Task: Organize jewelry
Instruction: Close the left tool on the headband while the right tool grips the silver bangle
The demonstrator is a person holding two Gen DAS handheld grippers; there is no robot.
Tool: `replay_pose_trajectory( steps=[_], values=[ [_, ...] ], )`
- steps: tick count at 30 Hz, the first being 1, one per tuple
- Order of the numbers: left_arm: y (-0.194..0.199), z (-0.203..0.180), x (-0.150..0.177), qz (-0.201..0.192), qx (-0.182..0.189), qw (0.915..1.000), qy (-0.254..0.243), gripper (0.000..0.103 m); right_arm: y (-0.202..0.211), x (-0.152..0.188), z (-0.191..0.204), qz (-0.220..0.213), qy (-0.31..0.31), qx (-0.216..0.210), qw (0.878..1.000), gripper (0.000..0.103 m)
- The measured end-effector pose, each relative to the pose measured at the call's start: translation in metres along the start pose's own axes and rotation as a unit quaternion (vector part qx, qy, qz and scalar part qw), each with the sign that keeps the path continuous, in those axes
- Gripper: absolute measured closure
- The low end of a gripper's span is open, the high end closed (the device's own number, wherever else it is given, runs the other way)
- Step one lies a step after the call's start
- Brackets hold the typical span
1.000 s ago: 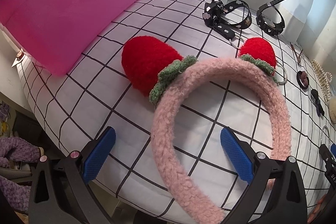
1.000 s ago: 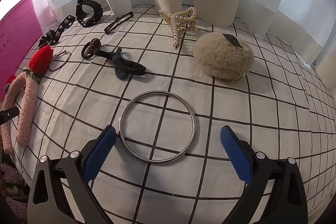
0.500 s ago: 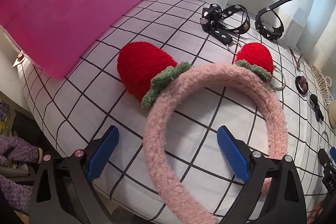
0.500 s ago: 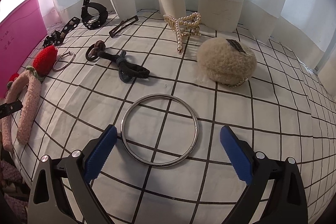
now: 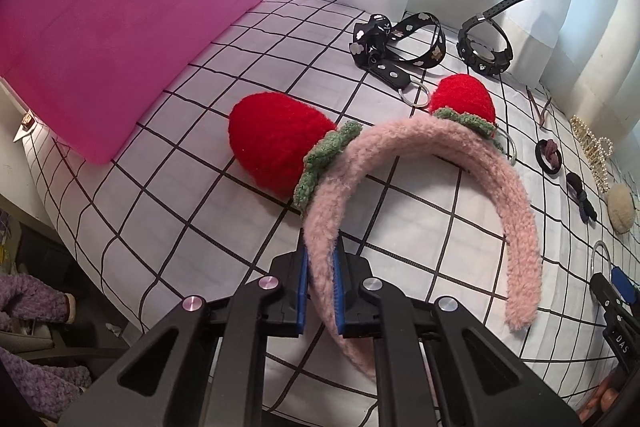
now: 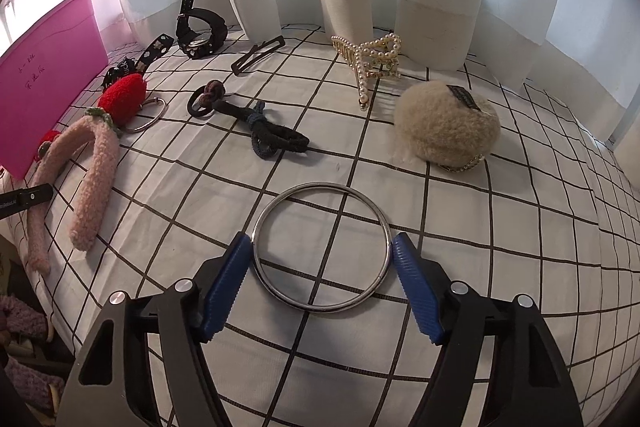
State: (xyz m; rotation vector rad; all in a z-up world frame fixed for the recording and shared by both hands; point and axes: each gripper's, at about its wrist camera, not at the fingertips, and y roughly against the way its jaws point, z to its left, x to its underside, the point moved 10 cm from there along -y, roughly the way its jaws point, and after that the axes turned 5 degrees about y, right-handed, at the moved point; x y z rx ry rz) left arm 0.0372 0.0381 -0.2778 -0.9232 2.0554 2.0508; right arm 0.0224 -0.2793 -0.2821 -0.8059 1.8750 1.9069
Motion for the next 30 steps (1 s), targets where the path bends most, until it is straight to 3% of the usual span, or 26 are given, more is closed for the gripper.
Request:
replay_pose_trajectory(
  steps=[5,19,30],
  values=[
    [0.01,0.003,-0.002,-0.012,0.01,0.9998,0.014,0.093,0.008,-0.005,0.003,-0.013,0.001,-0.009,1.0,0.033],
    [0.085,-0.014,-0.035,-0.084,0.03,0.996,0.006,0.093,0.043,-0.029,0.016,-0.046,0.013,-0.025,0.999,0.033],
    [0.16,-0.005,-0.067,-0.139,0.038,0.989,0.033,0.093,0.098,-0.091,0.042,-0.102,0.05,-0.063,0.992,0.033]
  ],
)
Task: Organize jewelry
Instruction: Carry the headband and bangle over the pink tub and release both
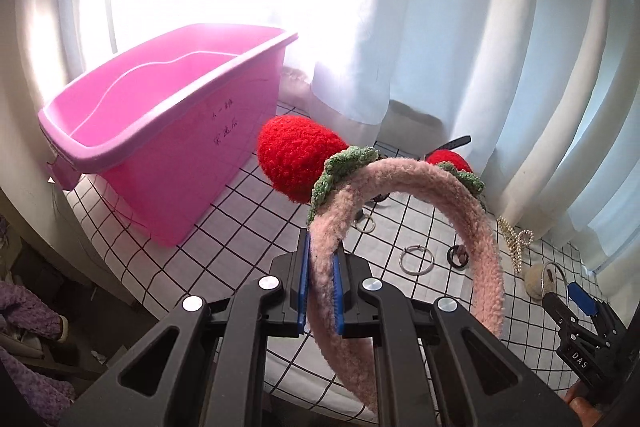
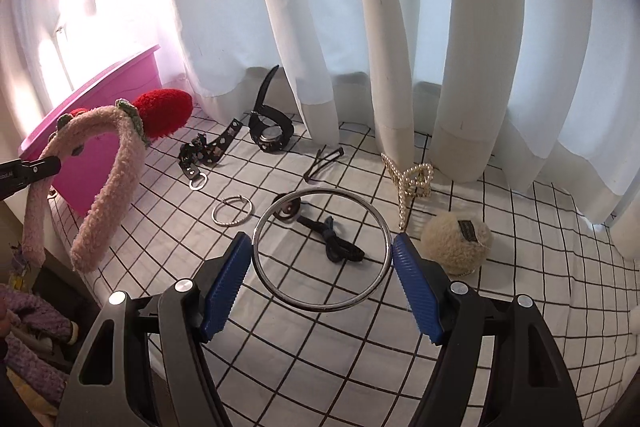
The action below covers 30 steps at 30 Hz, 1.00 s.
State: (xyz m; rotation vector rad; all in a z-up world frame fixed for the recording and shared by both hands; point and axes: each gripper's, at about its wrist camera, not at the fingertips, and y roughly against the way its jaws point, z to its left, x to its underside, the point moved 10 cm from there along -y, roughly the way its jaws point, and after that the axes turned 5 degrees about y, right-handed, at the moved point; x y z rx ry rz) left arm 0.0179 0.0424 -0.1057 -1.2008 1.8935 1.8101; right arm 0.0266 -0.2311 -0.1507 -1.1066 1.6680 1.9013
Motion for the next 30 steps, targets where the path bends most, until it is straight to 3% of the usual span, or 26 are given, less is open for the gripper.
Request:
replay_pose_trajectory(
  steps=[6,16,22,30],
  values=[
    [0.039,0.025,-0.048,-0.046,-0.012,0.9983,0.032,0.093,0.008,-0.063,0.041,-0.041,0.027,-0.047,0.998,0.033],
    [0.05,0.123,-0.135,-0.089,-0.063,0.9921,0.063,0.093,-0.022,-0.188,0.173,-0.088,0.075,-0.145,0.983,0.033],
    [0.025,0.186,-0.161,-0.079,-0.086,0.9894,0.086,0.093,-0.055,-0.246,0.262,-0.095,0.122,-0.184,0.971,0.033],
    [-0.027,0.231,-0.177,-0.037,-0.092,0.9898,0.102,0.092,-0.115,-0.282,0.346,-0.05,0.178,-0.213,0.959,0.033]
  ],
)
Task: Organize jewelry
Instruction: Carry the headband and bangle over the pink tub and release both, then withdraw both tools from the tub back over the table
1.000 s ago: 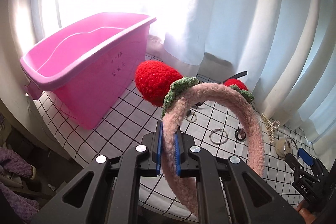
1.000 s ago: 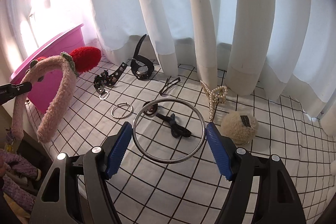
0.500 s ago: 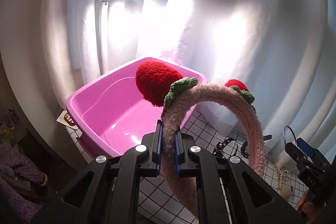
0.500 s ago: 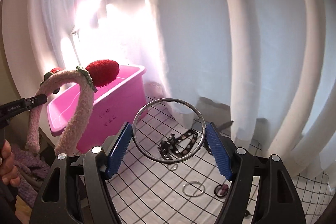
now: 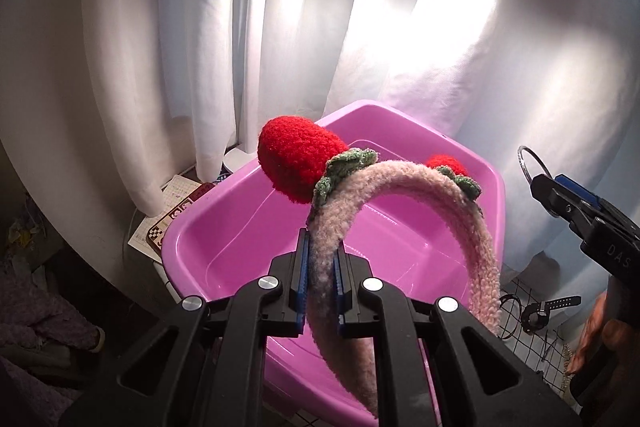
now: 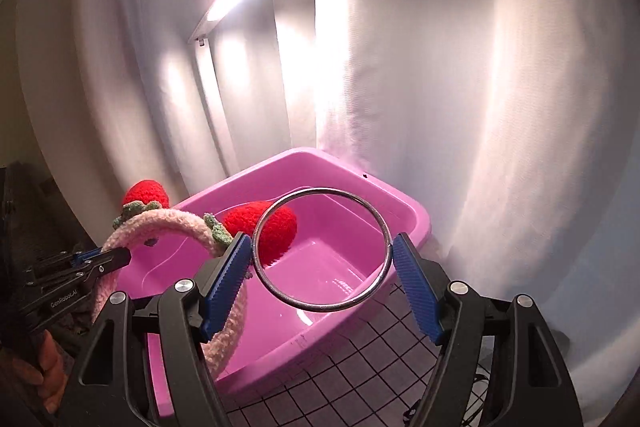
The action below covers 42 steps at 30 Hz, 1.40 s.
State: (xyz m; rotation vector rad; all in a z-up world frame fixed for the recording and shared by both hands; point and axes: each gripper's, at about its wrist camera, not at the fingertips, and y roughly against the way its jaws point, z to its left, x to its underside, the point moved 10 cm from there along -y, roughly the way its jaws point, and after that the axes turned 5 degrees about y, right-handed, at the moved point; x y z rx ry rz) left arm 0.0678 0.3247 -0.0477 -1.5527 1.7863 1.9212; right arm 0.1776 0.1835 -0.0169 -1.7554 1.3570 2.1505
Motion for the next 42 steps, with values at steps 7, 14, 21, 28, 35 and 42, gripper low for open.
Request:
replay_pose_trajectory(
  steps=[7,14,21,28,35,42],
  values=[
    [-0.041,0.005,0.005,0.054,-0.014,0.9984,-0.006,0.091,-0.072,0.0,0.008,0.094,0.02,-0.023,0.995,0.033],
    [-0.067,0.01,0.018,0.104,-0.026,0.9941,-0.014,0.089,-0.123,0.02,0.001,0.201,0.026,-0.021,0.979,0.033],
    [-0.08,0.012,0.028,0.14,-0.029,0.9897,-0.015,0.087,-0.142,0.04,0.005,0.26,0.057,-0.01,0.964,0.033],
    [-0.083,0.016,0.035,0.151,-0.034,0.9879,-0.012,0.083,-0.164,0.041,0.007,0.282,0.055,-0.01,0.958,0.032],
    [-0.067,0.007,0.025,0.115,-0.045,0.9918,-0.033,0.022,-0.167,0.034,0.007,0.28,0.052,-0.008,0.959,0.031],
    [-0.054,0.008,0.02,0.101,-0.049,0.9934,-0.022,0.019,-0.157,0.029,0.01,0.269,0.054,-0.008,0.962,0.031]
  ],
)
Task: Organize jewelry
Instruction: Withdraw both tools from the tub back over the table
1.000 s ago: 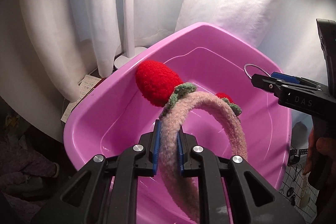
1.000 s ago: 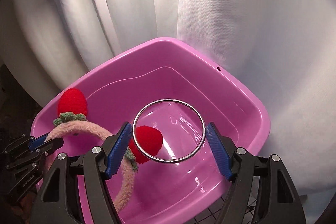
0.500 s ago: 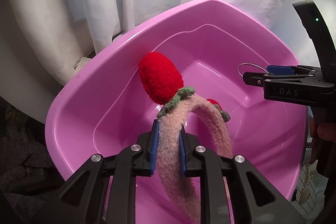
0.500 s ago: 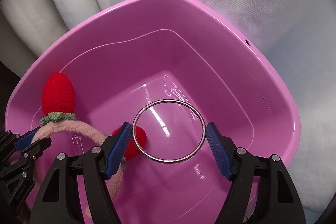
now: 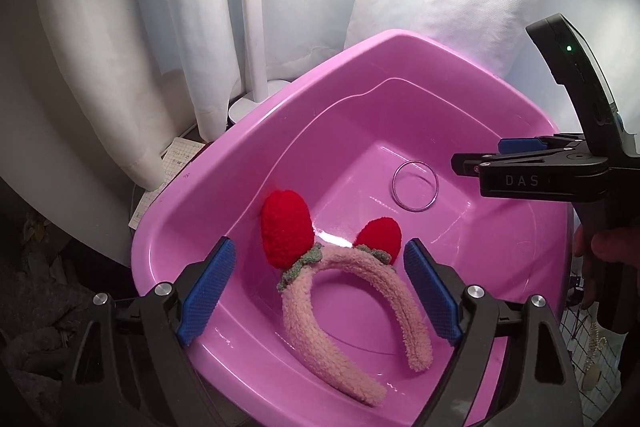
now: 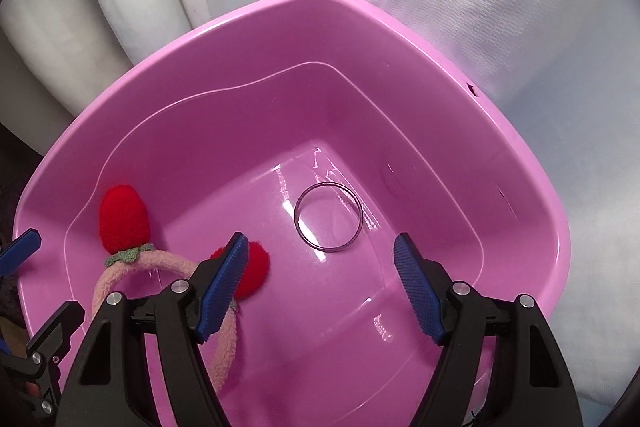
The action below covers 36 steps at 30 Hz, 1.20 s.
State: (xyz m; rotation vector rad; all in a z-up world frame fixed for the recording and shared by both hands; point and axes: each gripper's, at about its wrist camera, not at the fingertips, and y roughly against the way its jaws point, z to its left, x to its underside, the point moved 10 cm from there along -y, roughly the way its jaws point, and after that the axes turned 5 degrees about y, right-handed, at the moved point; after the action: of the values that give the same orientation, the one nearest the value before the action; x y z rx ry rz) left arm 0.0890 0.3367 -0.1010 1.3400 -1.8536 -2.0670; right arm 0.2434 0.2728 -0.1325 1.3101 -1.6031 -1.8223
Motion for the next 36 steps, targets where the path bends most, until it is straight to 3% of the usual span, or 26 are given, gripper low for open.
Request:
replay_pose_trajectory(
  steps=[22,36],
  values=[
    [0.047,0.007,0.012,-0.027,0.001,0.9995,0.017,0.019,0.055,0.022,0.019,-0.041,-0.002,-0.011,0.999,0.031],
    [0.098,-0.014,0.054,-0.046,0.009,0.9989,0.002,0.018,0.105,0.093,0.023,-0.076,-0.02,-0.008,0.997,0.031]
  ],
)
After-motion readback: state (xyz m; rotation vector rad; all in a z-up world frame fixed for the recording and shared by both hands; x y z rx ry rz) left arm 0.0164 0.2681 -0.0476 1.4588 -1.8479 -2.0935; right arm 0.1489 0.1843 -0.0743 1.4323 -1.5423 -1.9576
